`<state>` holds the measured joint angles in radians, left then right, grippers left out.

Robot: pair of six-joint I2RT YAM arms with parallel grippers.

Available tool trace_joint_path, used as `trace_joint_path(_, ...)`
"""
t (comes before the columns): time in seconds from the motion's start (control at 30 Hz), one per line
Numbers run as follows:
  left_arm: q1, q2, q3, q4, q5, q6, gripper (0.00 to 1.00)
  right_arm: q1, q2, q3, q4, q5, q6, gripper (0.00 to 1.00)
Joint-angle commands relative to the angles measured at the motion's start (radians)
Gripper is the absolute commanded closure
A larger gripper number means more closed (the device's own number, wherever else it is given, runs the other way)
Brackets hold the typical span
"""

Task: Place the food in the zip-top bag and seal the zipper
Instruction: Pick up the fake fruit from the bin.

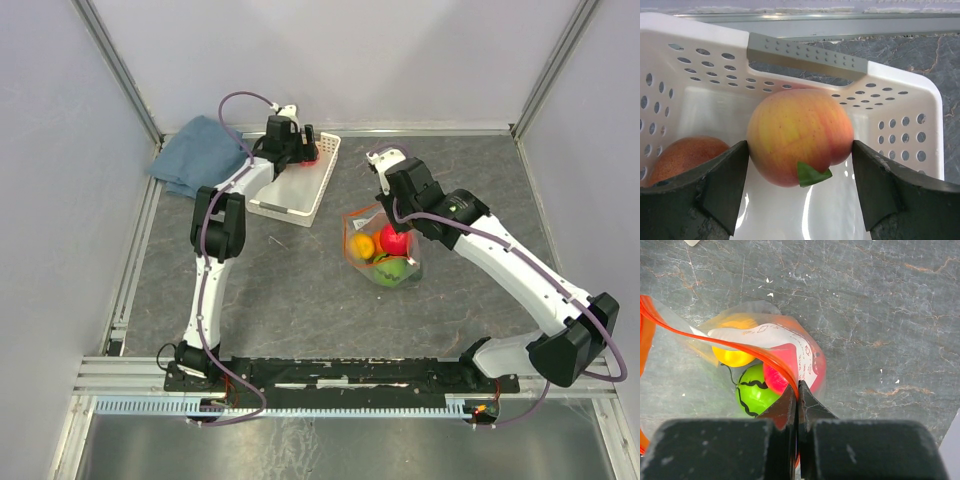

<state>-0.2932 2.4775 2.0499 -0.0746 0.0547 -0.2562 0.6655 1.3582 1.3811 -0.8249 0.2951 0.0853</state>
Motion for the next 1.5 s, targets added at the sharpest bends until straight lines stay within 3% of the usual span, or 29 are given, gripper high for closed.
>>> trace_joint_path(0.0, 0.005, -0.025, -0.052, 0.024, 0.072, 0.042, 0.27, -0.003, -0.007, 0.019, 0.038, 0.003, 0.005, 0.98)
trace_joint_path(0.3, 0.004, -0.266, -0.378, 0.100, 0.140, 0.016, 0.41, -0.004, -0.053, 0.010, 0.032, -0.019, 0.023, 0.98)
trace_joint_path(0.7, 0.003, -0.574, -0.714, 0.115, 0.074, 0.007, 0.45, -0.003, -0.103, -0.001, 0.031, -0.052, 0.056, 0.98)
trace_joint_path(1.13, -0.008, -0.890, -0.931, 0.183, 0.094, -0.079, 0.47, -0.004, -0.080, 0.014, 0.028, -0.021, 0.058, 0.98)
trace_joint_path(1.47, -0.098, -1.134, -1.079, 0.262, 0.110, -0.105, 0.47, -0.004, -0.047, 0.019, 0.037, 0.077, 0.042, 0.98)
